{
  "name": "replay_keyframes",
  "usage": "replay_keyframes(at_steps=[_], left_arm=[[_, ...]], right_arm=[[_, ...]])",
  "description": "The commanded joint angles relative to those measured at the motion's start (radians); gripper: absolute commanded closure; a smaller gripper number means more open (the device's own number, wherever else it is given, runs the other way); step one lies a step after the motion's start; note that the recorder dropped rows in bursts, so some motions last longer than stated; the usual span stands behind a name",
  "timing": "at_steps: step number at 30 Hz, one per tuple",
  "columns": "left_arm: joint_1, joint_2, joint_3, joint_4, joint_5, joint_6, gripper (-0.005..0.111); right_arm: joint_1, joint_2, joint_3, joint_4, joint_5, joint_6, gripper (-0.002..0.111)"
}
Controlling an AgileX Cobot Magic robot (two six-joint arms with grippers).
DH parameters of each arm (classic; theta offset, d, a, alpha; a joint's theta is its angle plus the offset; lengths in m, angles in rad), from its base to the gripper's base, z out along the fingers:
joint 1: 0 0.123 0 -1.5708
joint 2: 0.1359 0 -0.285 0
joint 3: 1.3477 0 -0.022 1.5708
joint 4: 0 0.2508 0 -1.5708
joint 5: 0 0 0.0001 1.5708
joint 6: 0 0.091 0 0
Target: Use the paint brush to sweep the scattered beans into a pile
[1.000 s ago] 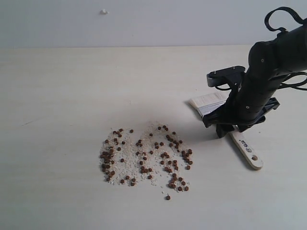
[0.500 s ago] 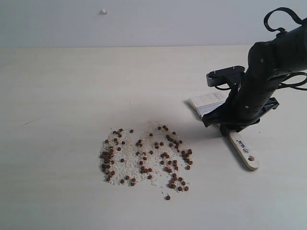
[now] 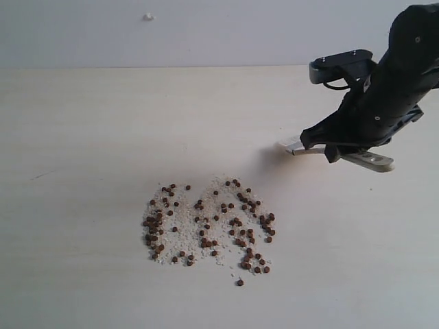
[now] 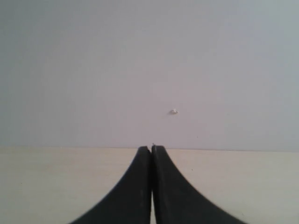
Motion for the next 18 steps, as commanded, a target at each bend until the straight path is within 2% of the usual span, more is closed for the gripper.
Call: replay_keyframes(at_steps=[1, 12, 18], left_arm=[[-0.006, -0.005, 0.002, -0.005, 0.003, -0.003, 0.107], [-0.006, -0.005, 0.002, -0.005, 0.003, -0.003, 0.107], [-0.006, -0.005, 0.002, -0.005, 0.005, -0.003, 0.107]], right_arm=[[0.0, -0.069, -0.002, -0.01, 0.034, -0.024, 0.108], [0.0, -0.176, -0.002, -0.008, 0.152, -0.064, 0.108], [0.002, -0.316, -0.002, 0.103, 0.25, -0.236, 0.108]])
